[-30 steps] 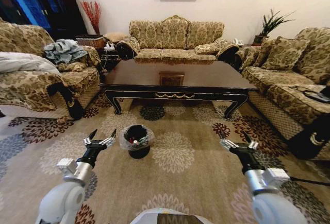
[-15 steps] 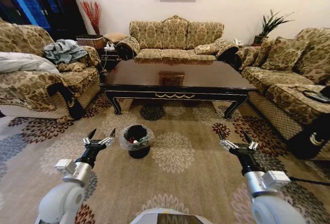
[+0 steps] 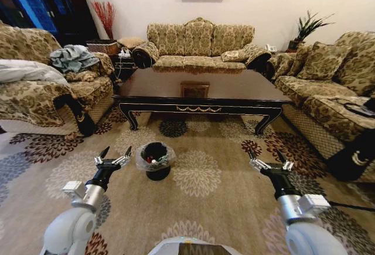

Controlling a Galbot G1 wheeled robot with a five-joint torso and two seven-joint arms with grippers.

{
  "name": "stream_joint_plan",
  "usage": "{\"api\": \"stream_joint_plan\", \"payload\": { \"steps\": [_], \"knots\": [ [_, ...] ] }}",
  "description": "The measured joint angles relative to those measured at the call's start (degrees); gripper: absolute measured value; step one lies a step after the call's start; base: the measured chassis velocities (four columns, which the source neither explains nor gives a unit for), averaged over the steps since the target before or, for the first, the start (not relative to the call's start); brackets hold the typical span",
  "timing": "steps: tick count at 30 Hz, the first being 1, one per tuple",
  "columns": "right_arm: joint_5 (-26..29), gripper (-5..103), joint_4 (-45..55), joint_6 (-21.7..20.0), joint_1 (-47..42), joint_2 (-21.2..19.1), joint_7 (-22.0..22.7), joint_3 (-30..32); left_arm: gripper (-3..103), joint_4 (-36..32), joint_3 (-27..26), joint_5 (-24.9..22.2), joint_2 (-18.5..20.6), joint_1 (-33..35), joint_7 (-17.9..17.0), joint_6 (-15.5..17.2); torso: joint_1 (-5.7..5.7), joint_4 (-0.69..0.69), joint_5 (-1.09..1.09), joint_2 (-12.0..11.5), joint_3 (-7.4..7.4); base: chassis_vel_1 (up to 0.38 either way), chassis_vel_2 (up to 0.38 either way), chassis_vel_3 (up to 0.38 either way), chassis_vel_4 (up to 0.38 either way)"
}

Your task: Move to the front of the table and place the trash on the table into the trash bin.

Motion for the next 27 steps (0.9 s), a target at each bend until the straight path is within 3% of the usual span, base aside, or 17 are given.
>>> {"api": "stream_joint_plan", "payload": {
  "steps": [27],
  "knots": [
    [-0.03, 100, 0.0, -0.02, 0.01, 0.0, 0.04, -0.01, 100, -0.03, 0.01, 0.01, 0.0, 0.0, 0.0, 0.05, 0.0, 0.0, 0.0, 0.0, 0.0, 0.0, 0.0, 0.0, 0.0]
  ]
}}
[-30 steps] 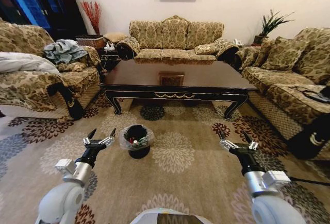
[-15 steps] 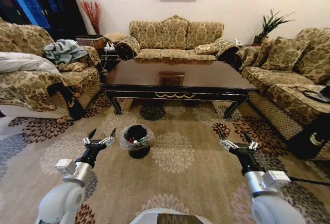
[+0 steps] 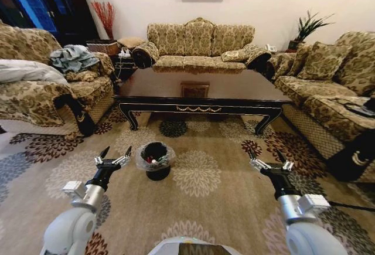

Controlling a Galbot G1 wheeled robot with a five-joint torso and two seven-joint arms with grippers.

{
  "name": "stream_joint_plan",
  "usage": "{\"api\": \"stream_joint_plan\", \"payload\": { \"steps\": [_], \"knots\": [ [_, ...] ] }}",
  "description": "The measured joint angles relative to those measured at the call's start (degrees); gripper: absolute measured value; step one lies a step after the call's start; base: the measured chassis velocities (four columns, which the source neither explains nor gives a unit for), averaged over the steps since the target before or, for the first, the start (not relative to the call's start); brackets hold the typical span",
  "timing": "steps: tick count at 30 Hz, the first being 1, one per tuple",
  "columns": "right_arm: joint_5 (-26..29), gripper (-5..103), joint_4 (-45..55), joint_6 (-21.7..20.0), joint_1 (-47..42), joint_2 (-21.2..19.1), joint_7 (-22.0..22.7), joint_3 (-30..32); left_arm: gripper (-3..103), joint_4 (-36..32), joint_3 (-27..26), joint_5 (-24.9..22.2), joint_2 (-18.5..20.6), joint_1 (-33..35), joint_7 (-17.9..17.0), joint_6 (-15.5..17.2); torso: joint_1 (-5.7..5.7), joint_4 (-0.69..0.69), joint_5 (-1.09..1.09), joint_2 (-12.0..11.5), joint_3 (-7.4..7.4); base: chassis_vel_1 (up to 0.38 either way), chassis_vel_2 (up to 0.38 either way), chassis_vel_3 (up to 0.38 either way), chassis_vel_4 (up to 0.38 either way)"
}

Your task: Move to the front of the table and place the trash on the table into the trash bin.

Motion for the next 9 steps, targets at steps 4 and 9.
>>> {"api": "stream_joint_plan", "payload": {
  "steps": [4, 9],
  "knots": [
    [0.0, 100, 0.0, 0.0, 0.0, 0.0, 0.0, 0.0, 100, 0.0, 0.0, 0.0, 0.0, 0.0, -0.01, 0.0, 0.0, 0.0, 0.0, 0.0, 0.0, 0.0, 0.0, 0.0, 0.0],
    [0.0, 100, 0.0, 0.0, 0.0, 0.0, 0.0, 0.0, 100, 0.0, 0.0, 0.0, 0.0, 0.0, 0.0, 0.0, 0.0, 0.0, 0.0, 0.0, 0.0, 0.0, 0.0, 0.0, 0.0]
  ]
}}
